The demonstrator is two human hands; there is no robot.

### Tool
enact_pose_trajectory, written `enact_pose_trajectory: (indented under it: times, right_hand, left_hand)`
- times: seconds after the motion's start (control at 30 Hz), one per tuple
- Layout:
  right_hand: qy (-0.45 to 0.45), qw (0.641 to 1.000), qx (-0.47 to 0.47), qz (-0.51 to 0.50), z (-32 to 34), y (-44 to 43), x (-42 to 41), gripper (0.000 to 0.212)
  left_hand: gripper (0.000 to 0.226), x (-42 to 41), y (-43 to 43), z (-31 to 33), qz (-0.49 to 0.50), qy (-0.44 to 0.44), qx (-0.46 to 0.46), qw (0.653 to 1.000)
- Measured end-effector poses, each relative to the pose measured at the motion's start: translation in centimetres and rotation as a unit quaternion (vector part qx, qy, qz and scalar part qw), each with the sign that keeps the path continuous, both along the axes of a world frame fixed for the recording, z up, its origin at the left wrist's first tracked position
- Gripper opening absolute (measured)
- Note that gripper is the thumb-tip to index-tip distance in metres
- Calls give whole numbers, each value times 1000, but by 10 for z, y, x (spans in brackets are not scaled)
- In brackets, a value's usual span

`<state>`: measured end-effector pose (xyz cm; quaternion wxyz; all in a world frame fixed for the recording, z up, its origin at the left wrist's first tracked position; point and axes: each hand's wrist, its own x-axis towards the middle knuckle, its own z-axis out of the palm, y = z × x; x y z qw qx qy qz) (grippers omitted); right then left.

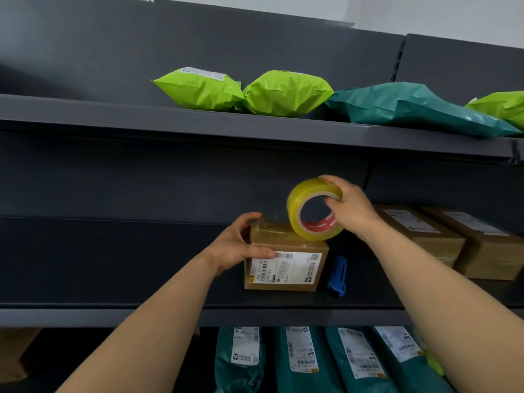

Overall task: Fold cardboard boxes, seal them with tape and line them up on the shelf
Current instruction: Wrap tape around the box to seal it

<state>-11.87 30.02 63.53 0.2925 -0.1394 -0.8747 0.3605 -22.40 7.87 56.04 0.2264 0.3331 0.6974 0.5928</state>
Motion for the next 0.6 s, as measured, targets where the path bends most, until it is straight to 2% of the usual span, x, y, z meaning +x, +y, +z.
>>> enact_pose_trajectory:
  times: [0.13,0.27,0.47,0.6]
  right_hand:
    - [-19,998,49,17,8,3,1,51]
    - [-86,983,160,-8,10,9,4,57]
    - [-105,975,194,-18,3,12,6,57]
    - [-121,966,229,-17,-1,17,11,57]
  left_hand:
    - [91,0,-14,-3,10,-7,14,1000]
    - [91,-4,-30,-9,25,-11,24,999]
    - [89,-4,-32,-11,26,-10,32,999]
    - [98,-8,-34,-13,23,-5,31,999]
